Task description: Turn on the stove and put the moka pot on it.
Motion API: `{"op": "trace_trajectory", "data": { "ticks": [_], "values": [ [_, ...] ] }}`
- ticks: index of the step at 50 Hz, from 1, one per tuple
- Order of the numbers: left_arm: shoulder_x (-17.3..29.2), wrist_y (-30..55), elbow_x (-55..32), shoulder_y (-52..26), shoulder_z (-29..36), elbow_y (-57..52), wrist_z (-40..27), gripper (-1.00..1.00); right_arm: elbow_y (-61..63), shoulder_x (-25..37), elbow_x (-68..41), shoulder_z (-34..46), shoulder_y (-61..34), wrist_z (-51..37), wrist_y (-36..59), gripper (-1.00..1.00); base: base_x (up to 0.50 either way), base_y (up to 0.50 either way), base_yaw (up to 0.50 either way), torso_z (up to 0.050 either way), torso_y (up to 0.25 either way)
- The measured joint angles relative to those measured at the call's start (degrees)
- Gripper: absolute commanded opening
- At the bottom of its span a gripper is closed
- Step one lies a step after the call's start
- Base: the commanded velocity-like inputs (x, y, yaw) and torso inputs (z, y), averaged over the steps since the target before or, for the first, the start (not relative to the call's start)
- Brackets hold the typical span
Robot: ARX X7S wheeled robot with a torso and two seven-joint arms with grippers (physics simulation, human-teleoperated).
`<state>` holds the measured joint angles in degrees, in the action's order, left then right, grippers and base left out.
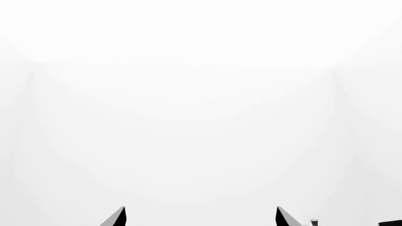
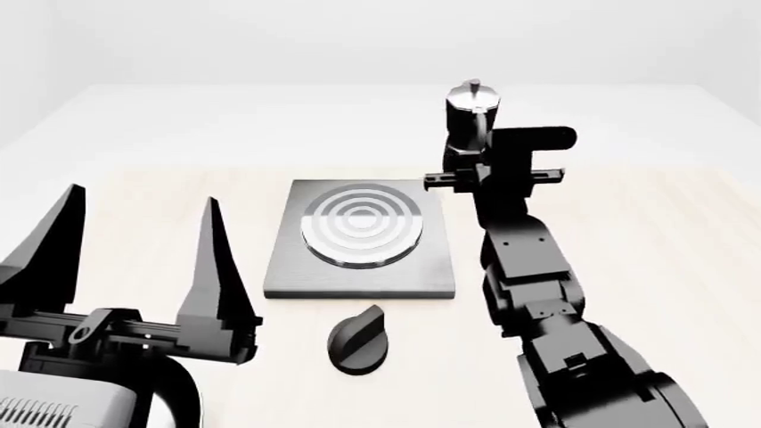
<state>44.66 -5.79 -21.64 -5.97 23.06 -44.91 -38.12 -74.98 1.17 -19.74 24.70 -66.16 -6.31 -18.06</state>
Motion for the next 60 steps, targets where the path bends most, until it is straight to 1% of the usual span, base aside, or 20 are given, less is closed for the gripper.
{"op": "trace_trajectory", "data": {
  "ticks": [14,21,26,39,60],
  "values": [
    [0.12,-0.92,0.02,0.95,-0.24,0.33,-0.07,1.00,2.59,-0.77,-21.43,20.29,1.63,3.46,-2.86,-1.00,0.00,0.00,0.00,0.001,0.001],
    [0.22,-1.35,0.05,1.37,-0.42,0.44,-0.11,1.00,4.12,-0.92,-29.36,29.43,2.21,4.37,-4.47,-1.00,0.00,0.00,0.00,0.000,0.000],
    [0.28,-1.55,0.05,1.56,-0.53,0.46,-0.15,1.00,5.16,-0.88,-33.72,34.58,2.33,5.15,-5.18,-1.00,0.00,0.00,0.00,0.000,0.002],
    [0.44,-1.47,-0.15,1.59,-0.68,0.28,-0.20,1.00,7.74,-0.82,-39.77,41.88,2.93,7.14,-6.68,-1.00,0.00,0.00,0.00,0.000,0.002],
    [0.60,-0.88,0.22,1.81,-0.56,0.08,-0.38,1.00,8.84,-0.75,-45.26,48.43,3.14,7.01,-9.95,-1.00,0.00,0.00,0.00,0.000,0.001]
  ]
}}
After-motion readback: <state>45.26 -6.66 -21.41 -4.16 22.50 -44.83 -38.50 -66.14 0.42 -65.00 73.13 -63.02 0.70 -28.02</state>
